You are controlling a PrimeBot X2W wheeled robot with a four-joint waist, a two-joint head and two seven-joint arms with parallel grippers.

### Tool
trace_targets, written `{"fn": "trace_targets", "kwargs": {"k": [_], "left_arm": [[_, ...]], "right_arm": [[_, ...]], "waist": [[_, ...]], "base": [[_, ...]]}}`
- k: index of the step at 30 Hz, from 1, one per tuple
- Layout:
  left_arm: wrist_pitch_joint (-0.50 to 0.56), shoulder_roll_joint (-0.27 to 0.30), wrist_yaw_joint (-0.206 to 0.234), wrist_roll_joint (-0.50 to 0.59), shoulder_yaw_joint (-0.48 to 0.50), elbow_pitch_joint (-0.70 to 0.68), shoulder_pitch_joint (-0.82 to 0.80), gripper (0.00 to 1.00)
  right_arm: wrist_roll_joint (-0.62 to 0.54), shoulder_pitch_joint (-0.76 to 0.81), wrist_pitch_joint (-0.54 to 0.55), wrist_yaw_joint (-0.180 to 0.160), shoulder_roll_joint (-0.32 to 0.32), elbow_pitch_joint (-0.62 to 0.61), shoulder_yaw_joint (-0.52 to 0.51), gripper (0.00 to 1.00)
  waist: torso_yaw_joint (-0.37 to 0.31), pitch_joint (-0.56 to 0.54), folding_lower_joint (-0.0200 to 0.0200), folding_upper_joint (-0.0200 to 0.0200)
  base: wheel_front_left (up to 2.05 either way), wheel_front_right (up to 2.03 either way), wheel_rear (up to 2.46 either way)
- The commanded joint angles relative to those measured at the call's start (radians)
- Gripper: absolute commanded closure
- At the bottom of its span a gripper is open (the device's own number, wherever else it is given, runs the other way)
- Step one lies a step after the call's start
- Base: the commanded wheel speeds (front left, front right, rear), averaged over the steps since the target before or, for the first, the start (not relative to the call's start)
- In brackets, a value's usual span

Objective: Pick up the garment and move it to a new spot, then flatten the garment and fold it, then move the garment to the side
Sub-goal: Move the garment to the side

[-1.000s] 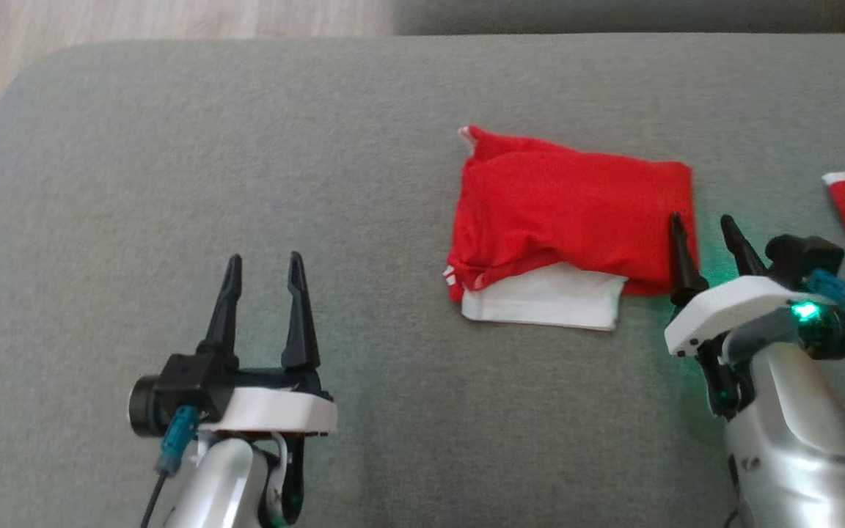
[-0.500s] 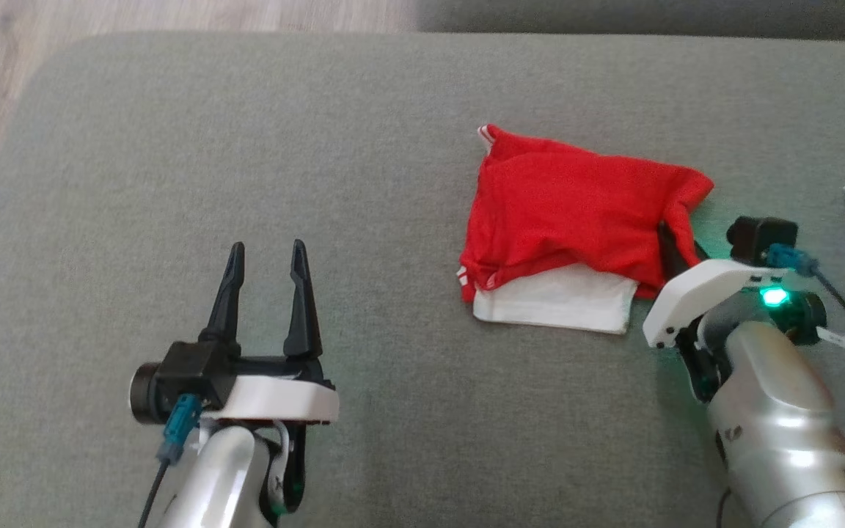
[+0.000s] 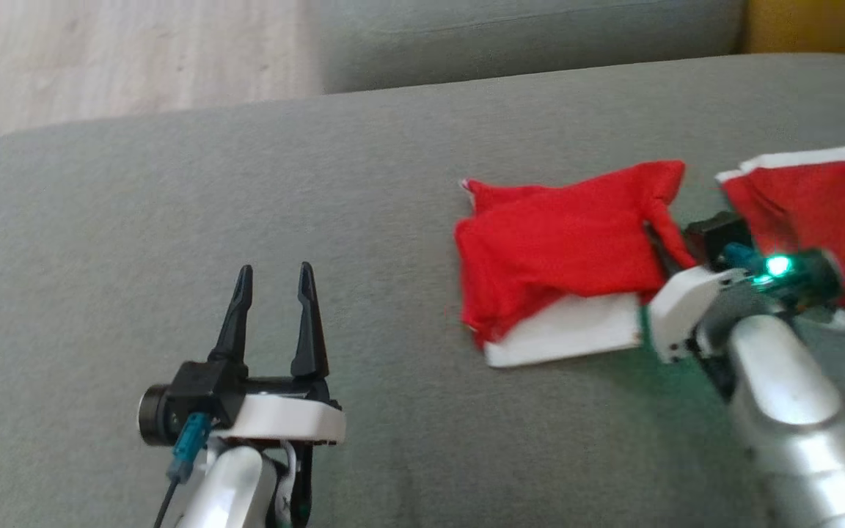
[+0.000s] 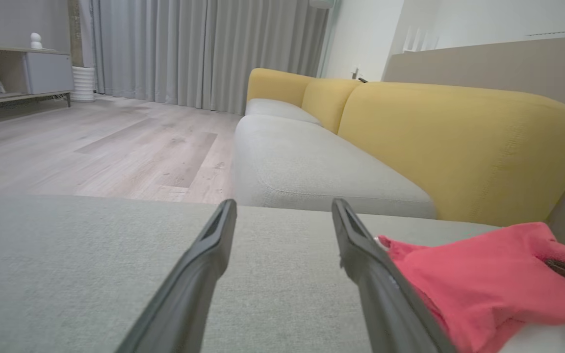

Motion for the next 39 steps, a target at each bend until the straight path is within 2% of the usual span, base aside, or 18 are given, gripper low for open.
{"fn": "trace_targets", "kwargs": {"k": [1, 5, 8, 11, 15, 23, 29, 33, 34, 35, 39], "left_arm": [[-0.010, 0.002, 0.002, 0.002, 0.037, -0.034, -0.024, 0.00], [-0.010, 0.002, -0.002, 0.010, 0.048, -0.040, -0.029, 0.00], [-0.010, 0.002, -0.009, 0.016, 0.052, -0.042, -0.037, 0.00], [-0.010, 0.002, -0.015, 0.021, 0.052, -0.041, -0.047, 0.00], [-0.010, 0.002, -0.023, 0.032, 0.053, -0.034, -0.061, 0.00], [-0.010, 0.002, -0.039, 0.052, 0.075, -0.027, -0.098, 0.00], [-0.010, 0.002, -0.046, 0.056, 0.090, -0.028, -0.111, 0.00], [-0.010, 0.002, -0.052, 0.061, 0.098, -0.026, -0.113, 0.00], [-0.010, 0.002, -0.053, 0.061, 0.100, -0.024, -0.112, 0.00], [-0.010, 0.002, -0.053, 0.061, 0.101, -0.022, -0.112, 0.00], [-0.010, 0.002, -0.050, 0.055, 0.103, -0.016, -0.108, 0.00]], "right_arm": [[0.002, -0.018, 0.016, -0.001, -0.044, -0.061, 0.032, 1.00], [0.048, -0.006, 0.082, -0.001, -0.193, -0.164, 0.067, 1.00], [0.087, -0.008, 0.123, -0.001, -0.300, -0.230, 0.051, 1.00], [0.097, -0.008, 0.153, -0.001, -0.376, -0.277, 0.020, 1.00], [0.080, -0.006, 0.173, -0.001, -0.437, -0.297, -0.059, 1.00], [0.027, -0.025, 0.164, -0.001, -0.506, -0.268, -0.193, 1.00], [-0.004, -0.030, 0.164, -0.001, -0.496, -0.246, -0.263, 1.00], [-0.030, -0.026, 0.179, -0.001, -0.460, -0.241, -0.322, 1.00], [-0.037, -0.024, 0.178, -0.001, -0.452, -0.247, -0.332, 0.34], [-0.043, -0.023, 0.178, -0.001, -0.441, -0.254, -0.346, 0.00], [-0.069, -0.011, 0.179, -0.001, -0.401, -0.293, -0.374, 0.00]], "waist": [[-0.038, -0.012, 0.0001, 0.0000], [-0.065, 0.014, 0.0001, 0.0000], [-0.075, 0.043, 0.0001, 0.0000], [-0.077, 0.074, 0.0001, 0.0000], [-0.068, 0.110, 0.0001, 0.0000], [-0.042, 0.180, 0.0001, 0.0000], [-0.033, 0.208, 0.0001, 0.0000], [-0.031, 0.215, 0.0001, 0.0000], [-0.032, 0.214, 0.0001, 0.0000], [-0.032, 0.210, 0.0001, 0.0000], [-0.035, 0.176, 0.0001, 0.0000]], "base": [[0.00, 0.00, 0.00], [0.00, 0.00, 0.00], [0.00, 0.00, 0.00], [0.00, 0.00, 0.00], [0.00, 0.00, 0.00], [0.00, 0.00, 0.00], [0.00, 0.00, 0.00], [0.00, 0.00, 0.00], [0.00, 0.00, 0.00], [0.00, 0.00, 0.00], [0.00, 0.00, 0.00]]}}
